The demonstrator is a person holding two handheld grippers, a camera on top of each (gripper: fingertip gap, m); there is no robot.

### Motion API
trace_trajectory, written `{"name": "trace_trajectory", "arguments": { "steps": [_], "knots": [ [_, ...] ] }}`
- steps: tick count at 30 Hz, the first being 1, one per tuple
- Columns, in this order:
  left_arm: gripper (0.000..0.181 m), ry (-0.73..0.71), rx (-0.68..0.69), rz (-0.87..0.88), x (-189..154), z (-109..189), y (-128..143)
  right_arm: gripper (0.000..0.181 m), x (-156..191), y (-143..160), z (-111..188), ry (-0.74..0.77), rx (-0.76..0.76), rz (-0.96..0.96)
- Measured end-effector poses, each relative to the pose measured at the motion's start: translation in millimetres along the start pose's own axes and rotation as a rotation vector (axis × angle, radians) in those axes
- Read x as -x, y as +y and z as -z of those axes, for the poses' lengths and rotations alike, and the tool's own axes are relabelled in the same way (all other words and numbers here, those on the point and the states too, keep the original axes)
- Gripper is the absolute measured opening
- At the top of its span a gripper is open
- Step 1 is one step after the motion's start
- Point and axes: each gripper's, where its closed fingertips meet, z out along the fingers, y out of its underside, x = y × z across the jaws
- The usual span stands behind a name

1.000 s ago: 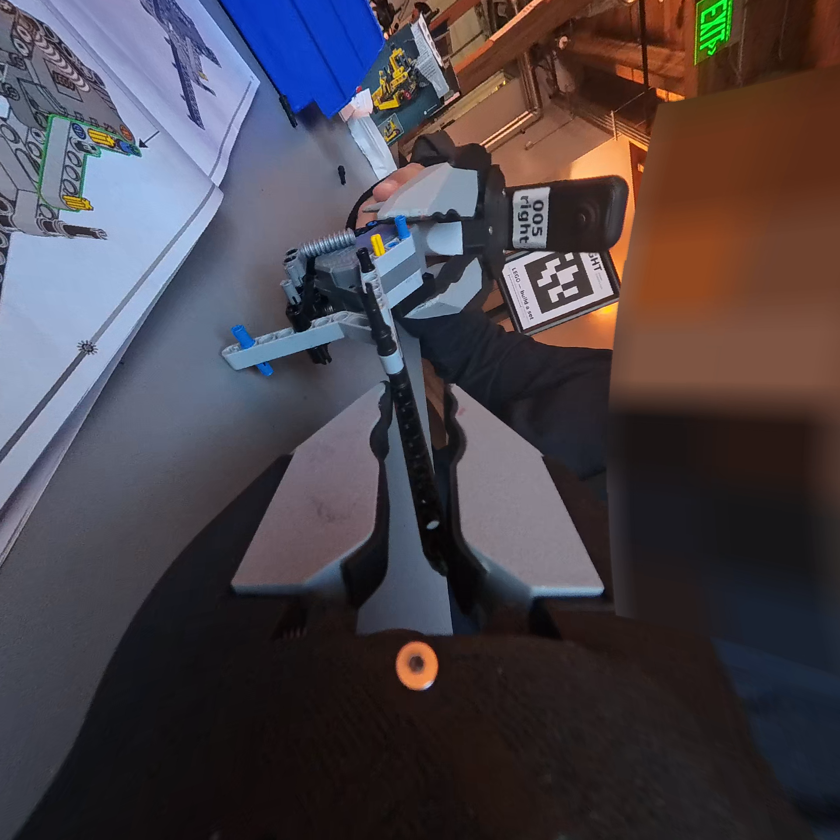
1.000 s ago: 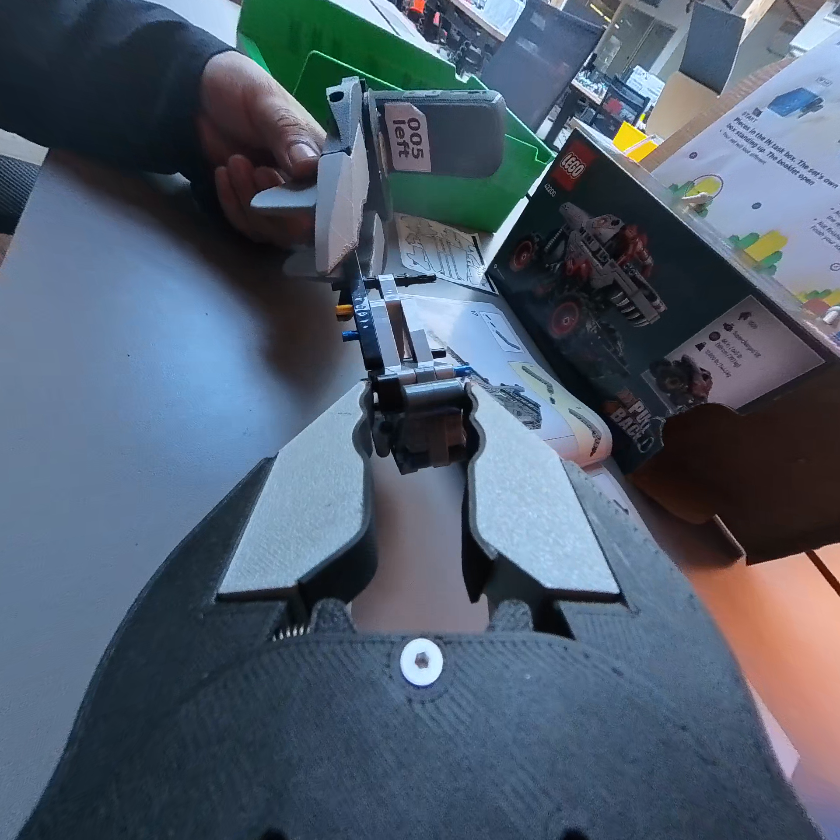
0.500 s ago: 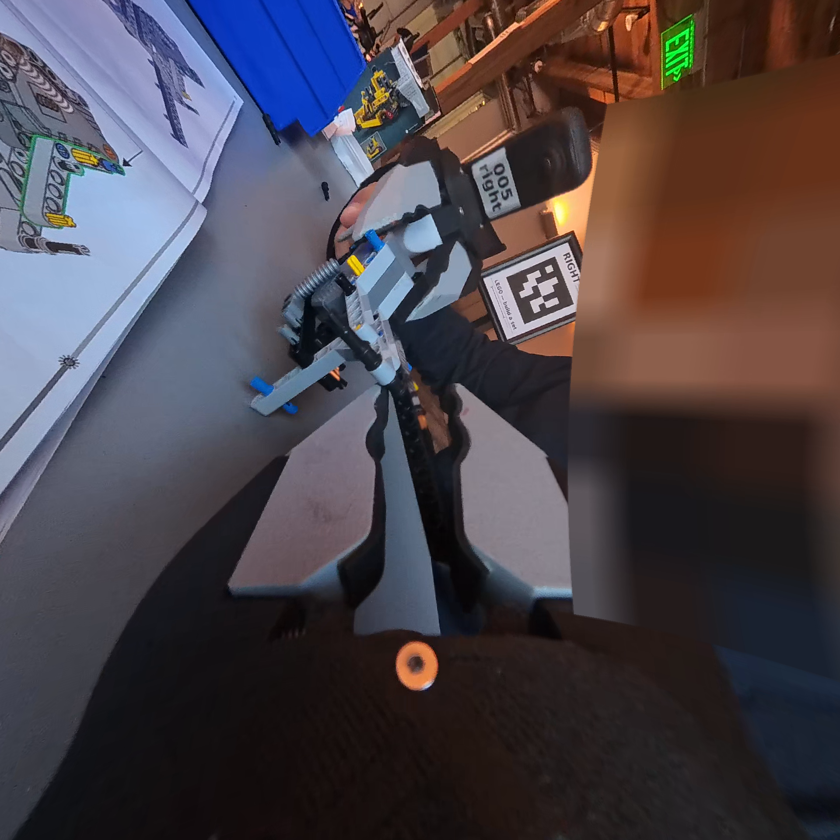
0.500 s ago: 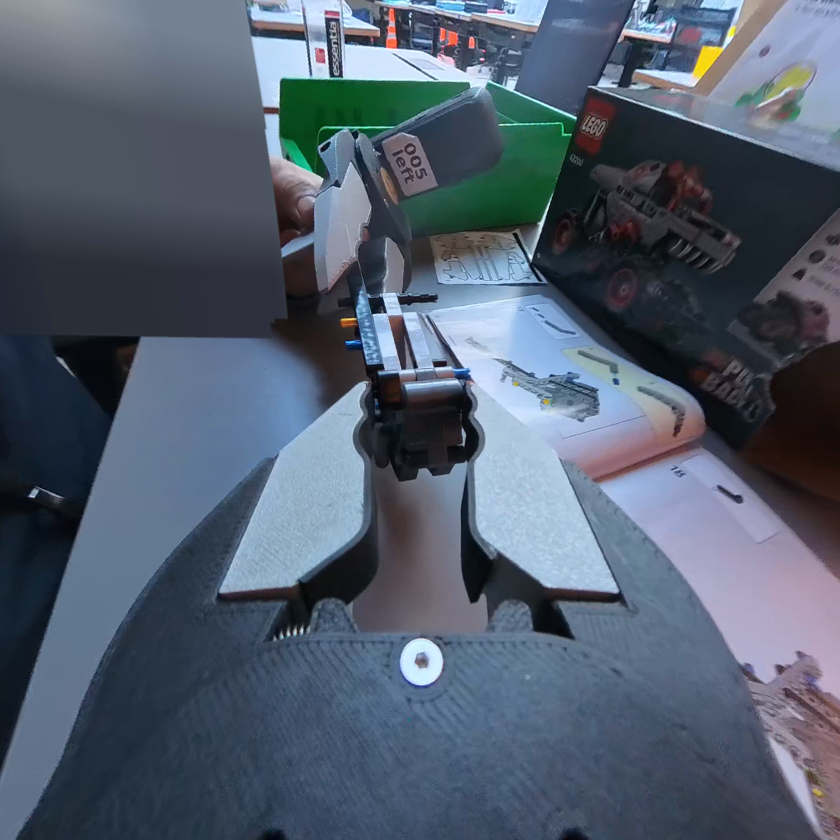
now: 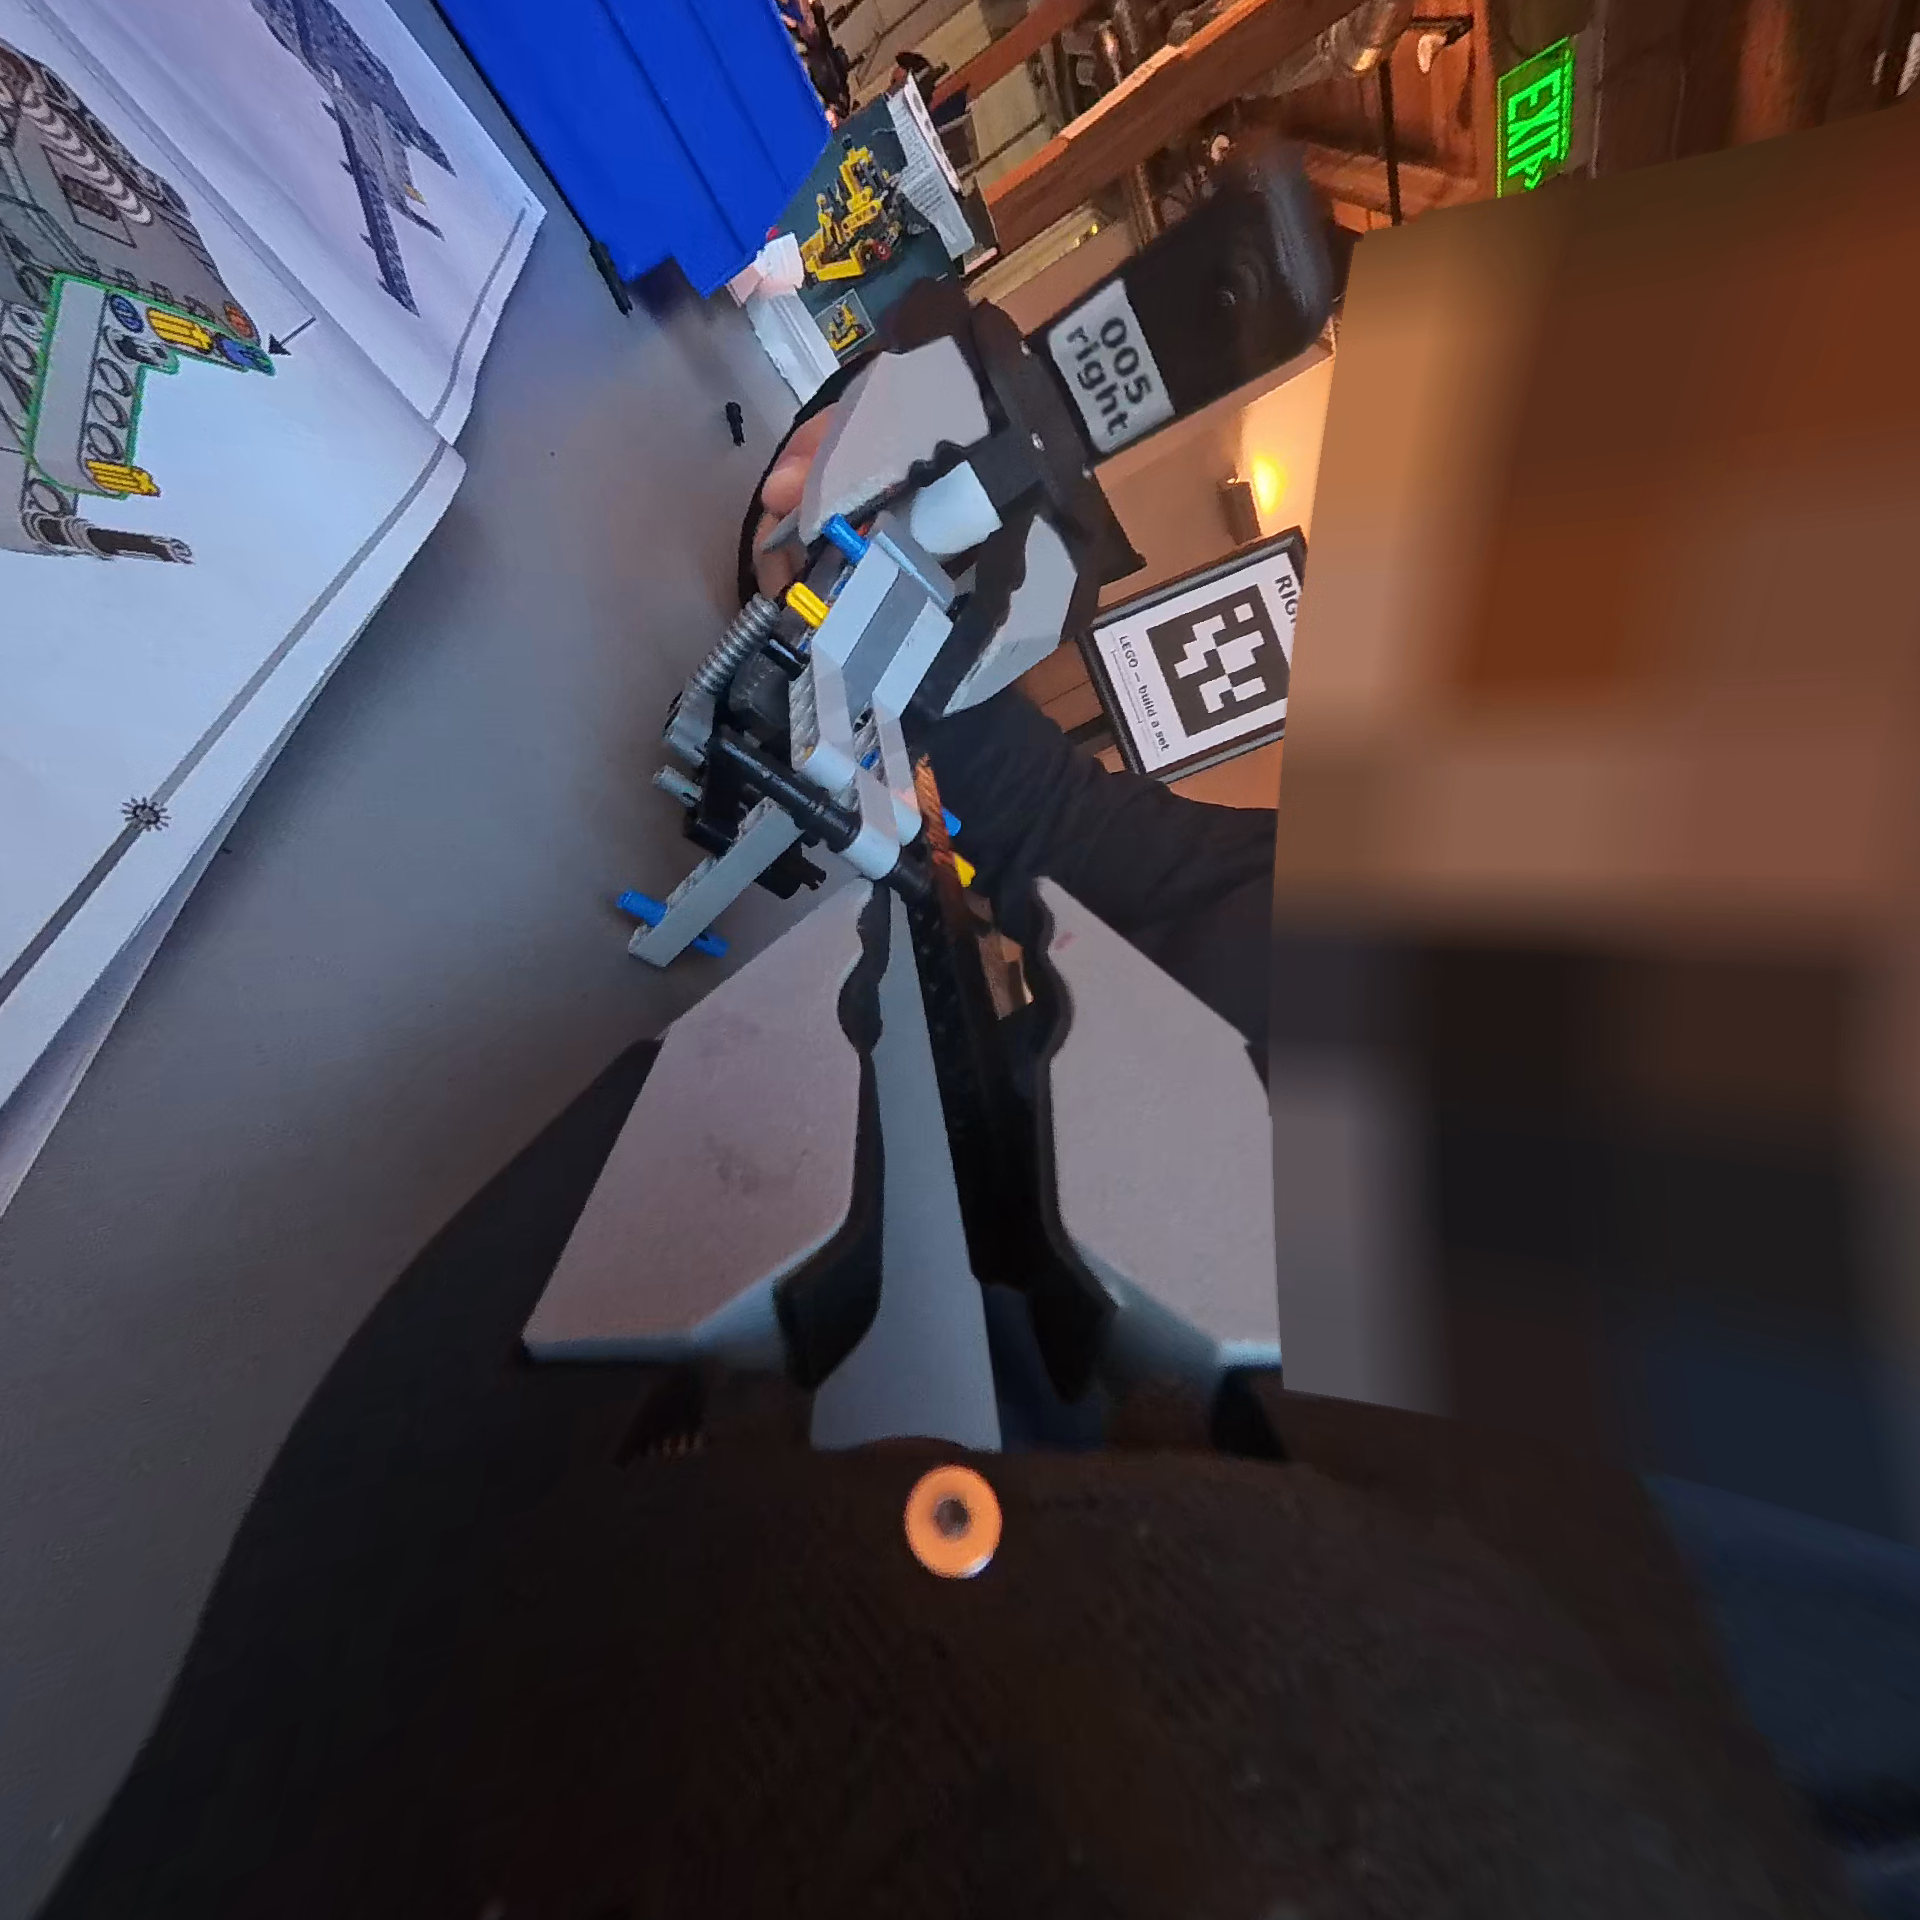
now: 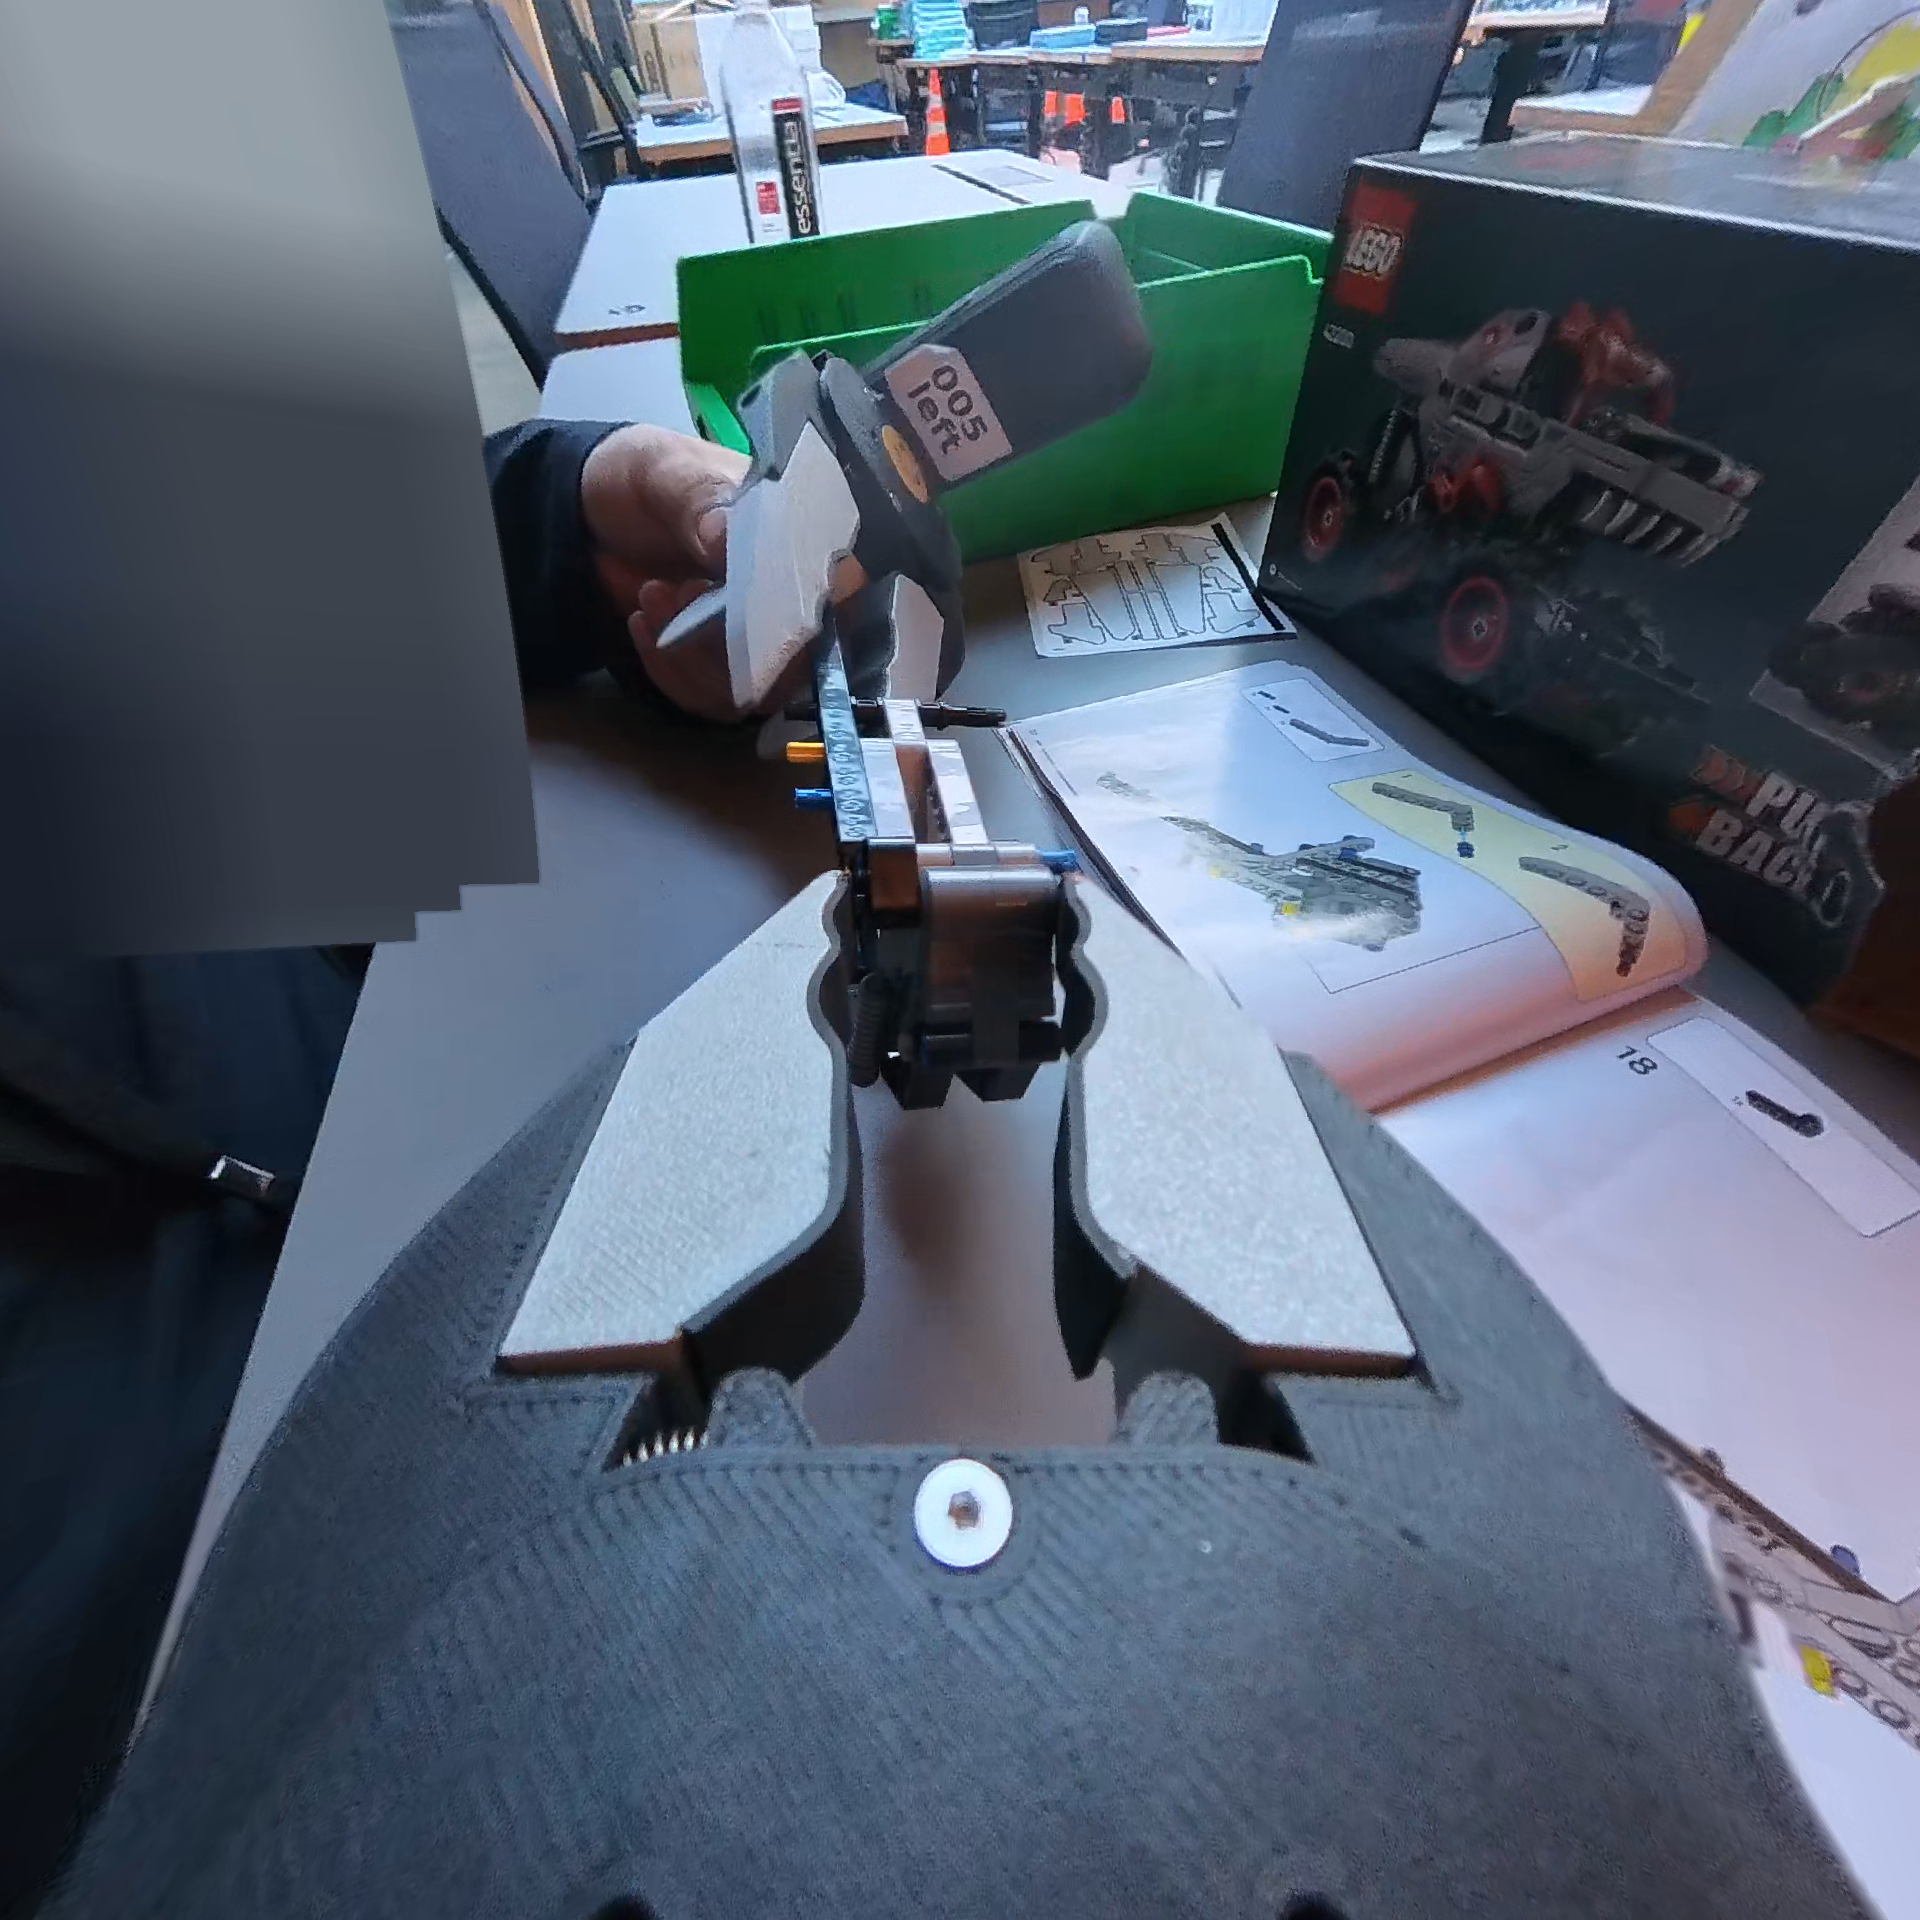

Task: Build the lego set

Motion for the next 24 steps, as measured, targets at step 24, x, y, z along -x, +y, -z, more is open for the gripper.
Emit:
{"name": "trace_trajectory", "arguments": {
  "steps": [24],
  "knots": [
    [0.006, -0.291, 0.064, -0.211, 30, 4, 3, 0.035, 3, 28, -1, 0.29, 0.232, 0.806]
  ]
}}
